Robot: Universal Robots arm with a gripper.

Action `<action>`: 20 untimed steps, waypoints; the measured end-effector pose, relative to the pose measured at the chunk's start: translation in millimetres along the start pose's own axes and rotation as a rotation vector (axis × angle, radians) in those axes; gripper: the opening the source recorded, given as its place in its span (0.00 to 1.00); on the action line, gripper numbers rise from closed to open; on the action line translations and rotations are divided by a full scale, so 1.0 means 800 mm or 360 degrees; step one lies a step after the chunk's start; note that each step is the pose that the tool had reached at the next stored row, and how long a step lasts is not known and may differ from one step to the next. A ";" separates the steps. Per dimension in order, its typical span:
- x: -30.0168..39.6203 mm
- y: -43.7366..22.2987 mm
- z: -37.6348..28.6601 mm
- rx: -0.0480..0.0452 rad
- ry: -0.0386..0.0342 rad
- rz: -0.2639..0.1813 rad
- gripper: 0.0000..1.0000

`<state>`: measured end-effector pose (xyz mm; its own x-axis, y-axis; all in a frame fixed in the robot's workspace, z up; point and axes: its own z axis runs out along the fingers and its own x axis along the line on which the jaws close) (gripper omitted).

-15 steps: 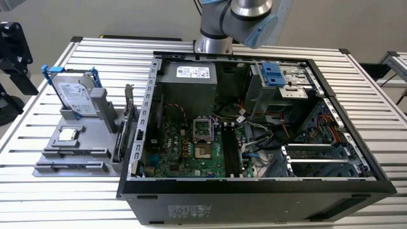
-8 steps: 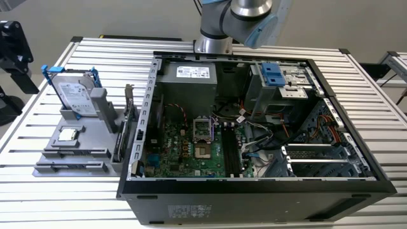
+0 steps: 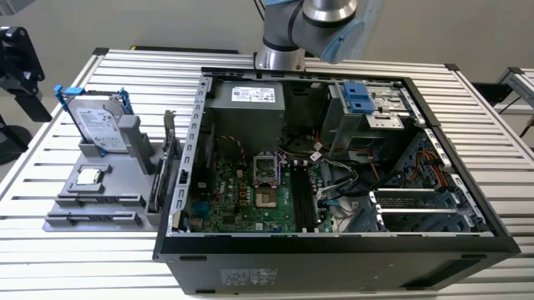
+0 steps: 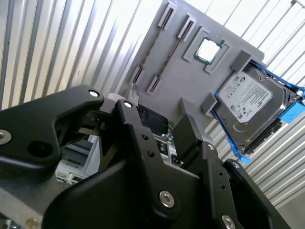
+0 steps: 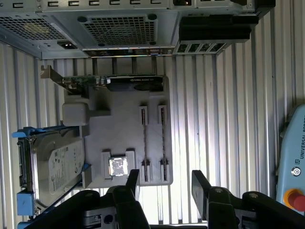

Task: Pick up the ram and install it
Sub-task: 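Pick up the ram and move it above insertion slot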

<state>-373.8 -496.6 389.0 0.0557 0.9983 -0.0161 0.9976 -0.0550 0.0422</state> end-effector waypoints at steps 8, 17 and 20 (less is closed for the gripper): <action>0.0003 0.0019 0.0067 0.0021 0.0001 -0.0061 1.00; 0.0003 0.0018 0.0098 0.0023 0.0001 -0.0066 1.00; 0.0003 0.0017 0.0107 0.0024 0.0001 -0.0066 1.00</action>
<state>-372.1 -496.6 380.6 0.0144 0.9998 -0.0169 0.9995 -0.0139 0.0267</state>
